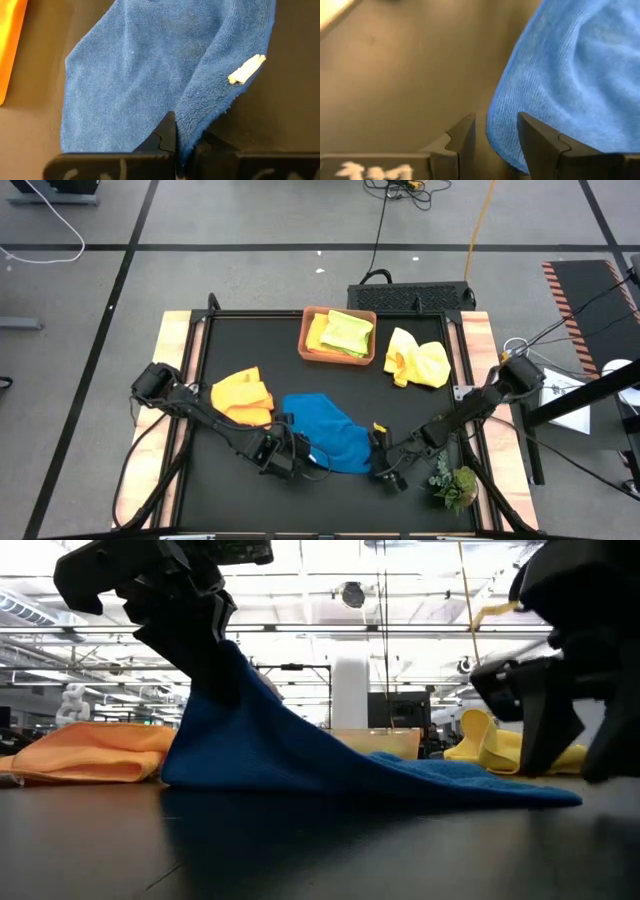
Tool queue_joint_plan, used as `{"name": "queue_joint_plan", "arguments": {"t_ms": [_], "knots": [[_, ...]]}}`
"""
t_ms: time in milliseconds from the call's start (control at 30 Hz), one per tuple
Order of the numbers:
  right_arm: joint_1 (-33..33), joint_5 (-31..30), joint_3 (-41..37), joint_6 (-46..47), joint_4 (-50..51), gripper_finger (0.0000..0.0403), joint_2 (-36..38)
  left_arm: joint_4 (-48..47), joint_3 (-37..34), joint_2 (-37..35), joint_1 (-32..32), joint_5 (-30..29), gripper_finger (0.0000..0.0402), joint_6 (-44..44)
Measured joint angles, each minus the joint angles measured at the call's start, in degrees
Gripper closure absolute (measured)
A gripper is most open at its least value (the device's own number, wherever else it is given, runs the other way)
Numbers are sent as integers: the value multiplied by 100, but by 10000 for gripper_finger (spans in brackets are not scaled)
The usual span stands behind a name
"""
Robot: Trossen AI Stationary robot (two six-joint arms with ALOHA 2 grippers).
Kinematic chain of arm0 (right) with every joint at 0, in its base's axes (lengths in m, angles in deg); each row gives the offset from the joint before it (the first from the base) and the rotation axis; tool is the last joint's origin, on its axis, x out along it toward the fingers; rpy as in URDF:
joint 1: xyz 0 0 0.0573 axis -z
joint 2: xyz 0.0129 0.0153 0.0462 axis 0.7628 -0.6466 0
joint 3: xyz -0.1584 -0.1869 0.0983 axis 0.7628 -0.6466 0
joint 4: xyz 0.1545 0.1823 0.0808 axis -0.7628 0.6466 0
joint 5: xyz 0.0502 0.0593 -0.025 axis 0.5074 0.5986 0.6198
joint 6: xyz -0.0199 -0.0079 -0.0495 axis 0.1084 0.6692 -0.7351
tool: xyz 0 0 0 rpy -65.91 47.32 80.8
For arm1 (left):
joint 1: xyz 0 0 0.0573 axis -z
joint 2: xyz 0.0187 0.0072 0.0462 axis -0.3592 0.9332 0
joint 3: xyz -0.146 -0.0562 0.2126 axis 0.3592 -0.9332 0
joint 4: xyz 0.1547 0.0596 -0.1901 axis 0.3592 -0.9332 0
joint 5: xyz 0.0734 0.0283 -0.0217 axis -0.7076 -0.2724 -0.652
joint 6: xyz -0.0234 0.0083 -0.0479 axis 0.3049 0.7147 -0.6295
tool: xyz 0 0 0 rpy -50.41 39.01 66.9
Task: Fold microfiber towels
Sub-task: Fold the blue microfiber towel
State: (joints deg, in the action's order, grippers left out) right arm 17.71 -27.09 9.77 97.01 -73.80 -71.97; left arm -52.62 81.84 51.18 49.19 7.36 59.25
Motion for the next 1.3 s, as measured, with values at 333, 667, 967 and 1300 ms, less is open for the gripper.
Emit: {"name": "queue_joint_plan", "arguments": {"t_ms": [333,667,967,1300], "knots": [[4,-341,20,50,-89,271,-636,7,2,0,0,111,390,-20],[13,-575,0,-164,611,379,-106,-22,2,2,0,104,389,80],[17,-896,-20,-348,1736,399,1918,-982,807,9,-104,-55,390,291],[-262,-566,255,-575,1431,401,3852,-2043,3023,9,193,115,387,496]]}}
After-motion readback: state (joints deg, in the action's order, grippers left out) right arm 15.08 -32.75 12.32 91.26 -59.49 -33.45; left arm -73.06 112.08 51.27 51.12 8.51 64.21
